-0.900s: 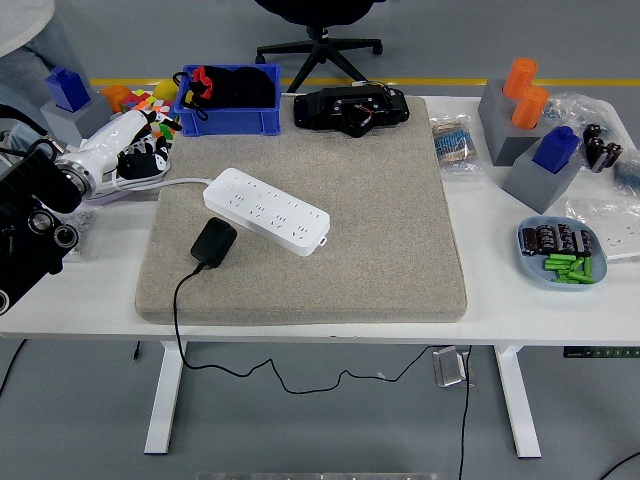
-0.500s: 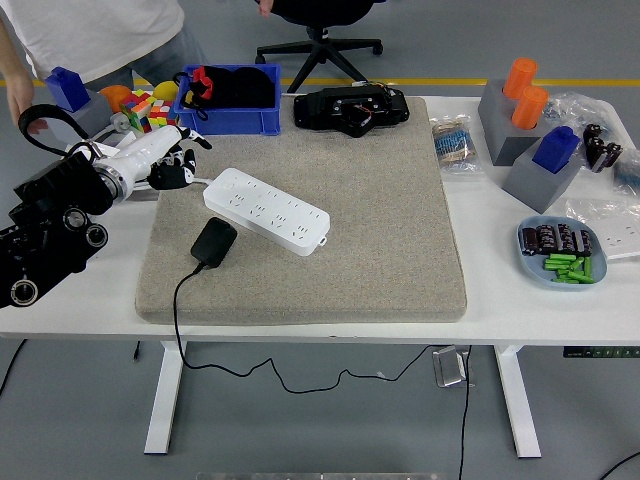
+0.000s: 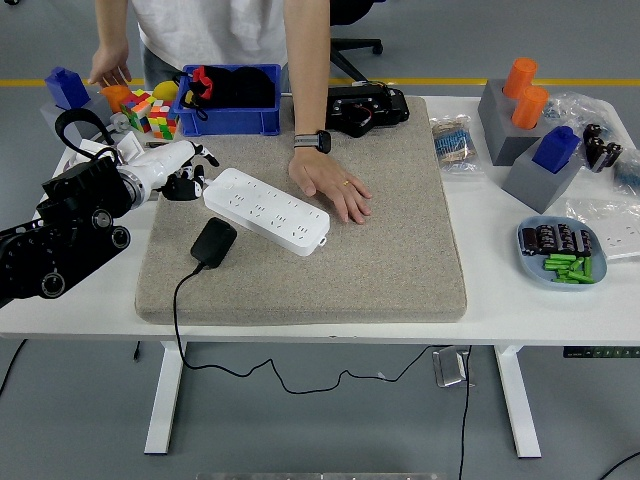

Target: Press the white button,pick up the black plug,place it near the board,insert it into the board

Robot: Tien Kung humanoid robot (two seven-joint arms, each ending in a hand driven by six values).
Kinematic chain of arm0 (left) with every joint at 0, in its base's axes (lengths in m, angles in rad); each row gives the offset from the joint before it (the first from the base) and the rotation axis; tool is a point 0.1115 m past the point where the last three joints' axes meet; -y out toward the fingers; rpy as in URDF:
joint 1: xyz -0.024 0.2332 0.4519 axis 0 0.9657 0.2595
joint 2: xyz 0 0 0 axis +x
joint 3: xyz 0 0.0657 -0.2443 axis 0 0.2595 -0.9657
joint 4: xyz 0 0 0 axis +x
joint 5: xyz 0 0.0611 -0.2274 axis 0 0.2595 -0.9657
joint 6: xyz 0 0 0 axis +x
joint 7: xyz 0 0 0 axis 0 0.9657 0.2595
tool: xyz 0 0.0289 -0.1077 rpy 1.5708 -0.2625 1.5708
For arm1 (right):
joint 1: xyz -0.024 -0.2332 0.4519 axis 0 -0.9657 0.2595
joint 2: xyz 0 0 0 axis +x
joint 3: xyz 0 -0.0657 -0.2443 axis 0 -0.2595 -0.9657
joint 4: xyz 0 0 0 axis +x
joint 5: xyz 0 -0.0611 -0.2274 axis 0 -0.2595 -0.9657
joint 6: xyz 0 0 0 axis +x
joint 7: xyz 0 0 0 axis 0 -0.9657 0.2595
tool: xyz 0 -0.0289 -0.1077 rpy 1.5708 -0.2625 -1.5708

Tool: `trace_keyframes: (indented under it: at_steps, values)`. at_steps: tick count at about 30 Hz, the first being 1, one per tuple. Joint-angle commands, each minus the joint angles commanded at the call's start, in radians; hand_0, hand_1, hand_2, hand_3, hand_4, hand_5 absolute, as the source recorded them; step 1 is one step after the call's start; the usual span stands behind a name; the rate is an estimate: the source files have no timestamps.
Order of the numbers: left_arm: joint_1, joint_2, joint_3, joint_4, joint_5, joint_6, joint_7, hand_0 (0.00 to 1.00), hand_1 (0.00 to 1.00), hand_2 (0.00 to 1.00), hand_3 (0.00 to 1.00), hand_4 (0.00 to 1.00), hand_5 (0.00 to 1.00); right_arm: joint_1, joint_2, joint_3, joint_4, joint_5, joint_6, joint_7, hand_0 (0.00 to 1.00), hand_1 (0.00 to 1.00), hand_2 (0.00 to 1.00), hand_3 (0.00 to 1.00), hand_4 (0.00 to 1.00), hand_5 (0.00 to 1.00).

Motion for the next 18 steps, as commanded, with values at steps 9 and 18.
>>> trace_keyframes:
  at_steps: [9, 18]
  values:
    - [-0.024, -0.03, 0.064, 0.067, -0.026, 0.002, -0.003, 0.002, 0.002, 0.055, 0.744, 0.002, 0.002, -0.001, -0.001, -0.008, 0.0, 0.002, 0.0, 0.0, 0.805, 0.718, 0.715, 0.668, 0.724, 0.49]
    - [-0.049, -0.066, 0.113, 0.11, -0.038, 0.011, -0.008, 0.002, 0.002, 0.055, 0.741, 0.002, 0.002, 0.001, -0.002, -0.015, 0.0, 0.005, 0.0, 0.0, 0.805, 0.718, 0.715, 0.668, 0.725, 0.491]
